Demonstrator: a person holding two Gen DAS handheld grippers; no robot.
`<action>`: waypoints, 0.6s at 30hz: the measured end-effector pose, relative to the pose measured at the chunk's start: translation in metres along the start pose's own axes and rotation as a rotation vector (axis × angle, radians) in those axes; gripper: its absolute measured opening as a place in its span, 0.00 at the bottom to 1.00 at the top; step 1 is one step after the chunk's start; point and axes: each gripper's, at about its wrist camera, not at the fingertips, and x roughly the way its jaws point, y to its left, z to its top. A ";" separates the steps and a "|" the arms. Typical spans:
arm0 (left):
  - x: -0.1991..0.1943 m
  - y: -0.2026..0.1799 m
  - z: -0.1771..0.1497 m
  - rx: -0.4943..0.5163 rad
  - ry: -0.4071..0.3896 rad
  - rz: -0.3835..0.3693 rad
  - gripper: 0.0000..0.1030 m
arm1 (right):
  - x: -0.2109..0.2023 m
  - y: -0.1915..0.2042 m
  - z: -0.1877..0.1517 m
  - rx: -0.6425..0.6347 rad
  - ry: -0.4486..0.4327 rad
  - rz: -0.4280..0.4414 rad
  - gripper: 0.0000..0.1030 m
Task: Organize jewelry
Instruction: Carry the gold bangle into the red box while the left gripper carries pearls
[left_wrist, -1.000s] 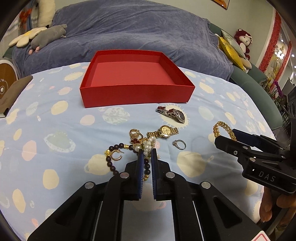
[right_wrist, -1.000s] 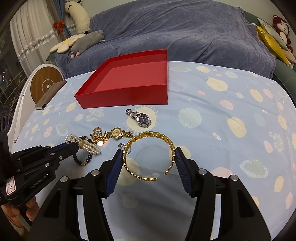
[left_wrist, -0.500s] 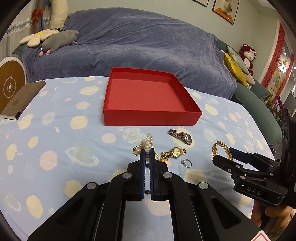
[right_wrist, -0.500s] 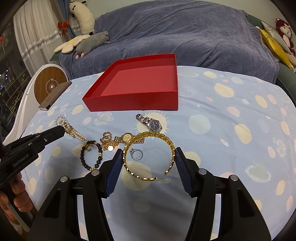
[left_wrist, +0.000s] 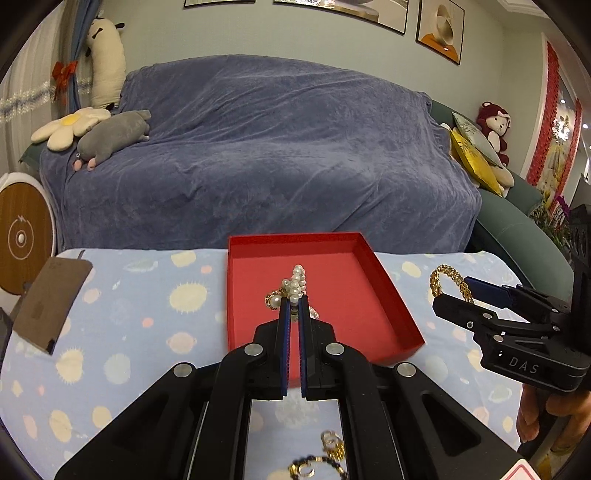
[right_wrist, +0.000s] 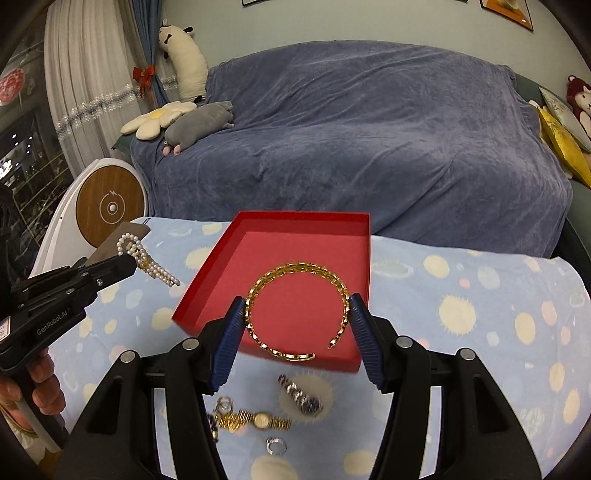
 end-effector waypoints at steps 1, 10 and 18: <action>0.011 0.002 0.008 -0.008 0.008 -0.015 0.01 | 0.011 -0.002 0.008 0.004 0.007 0.006 0.53; 0.125 0.024 0.053 -0.041 0.075 -0.006 0.01 | 0.134 -0.028 0.054 0.080 0.129 0.015 0.53; 0.207 0.036 0.063 -0.040 0.168 0.039 0.02 | 0.203 -0.041 0.063 0.070 0.227 -0.030 0.54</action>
